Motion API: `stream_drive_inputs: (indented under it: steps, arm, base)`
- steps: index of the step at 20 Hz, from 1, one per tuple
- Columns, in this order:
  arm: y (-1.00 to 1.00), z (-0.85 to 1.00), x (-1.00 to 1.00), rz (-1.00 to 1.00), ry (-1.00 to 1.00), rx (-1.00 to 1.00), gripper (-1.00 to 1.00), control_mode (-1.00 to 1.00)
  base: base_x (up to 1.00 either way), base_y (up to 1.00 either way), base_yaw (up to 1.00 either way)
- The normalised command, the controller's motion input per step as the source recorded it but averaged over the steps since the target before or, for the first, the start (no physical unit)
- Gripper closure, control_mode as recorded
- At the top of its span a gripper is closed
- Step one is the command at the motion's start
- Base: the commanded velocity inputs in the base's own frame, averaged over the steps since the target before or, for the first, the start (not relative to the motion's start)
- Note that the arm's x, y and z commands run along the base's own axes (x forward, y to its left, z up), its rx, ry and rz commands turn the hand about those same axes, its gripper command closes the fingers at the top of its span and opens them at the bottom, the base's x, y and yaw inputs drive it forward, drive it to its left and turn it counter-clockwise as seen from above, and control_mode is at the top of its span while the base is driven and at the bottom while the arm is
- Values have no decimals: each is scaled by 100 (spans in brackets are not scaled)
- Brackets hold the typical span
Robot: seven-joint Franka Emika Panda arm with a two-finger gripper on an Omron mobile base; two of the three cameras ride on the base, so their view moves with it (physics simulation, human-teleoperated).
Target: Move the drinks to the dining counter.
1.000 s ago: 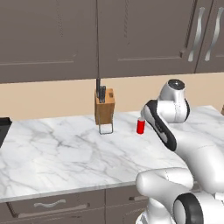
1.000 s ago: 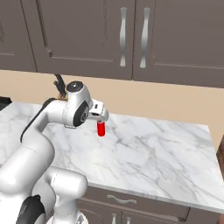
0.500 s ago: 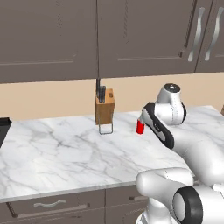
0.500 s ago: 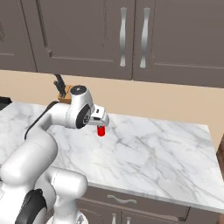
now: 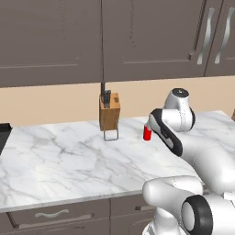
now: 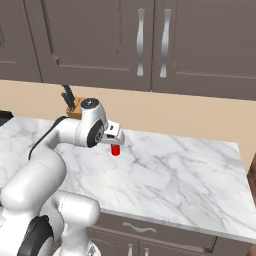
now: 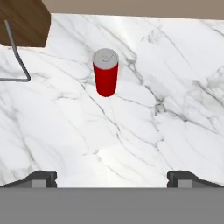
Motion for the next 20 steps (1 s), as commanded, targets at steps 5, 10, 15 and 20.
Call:
stream_drive_inputs:
  steps: [5,10,15,20]
  arm:
    - [0,0,6,0,1,0,-100,-100]
    - [0,0,27,0,5,0,-100,-100]
    - [0,0,32,0,5,0,-100,-100]
    - [0,0,22,0,2,0,-100,-100]
  base:
    - [0,0,0]
    - [0,0,0]
    - [0,0,0]
    - [0,0,0]
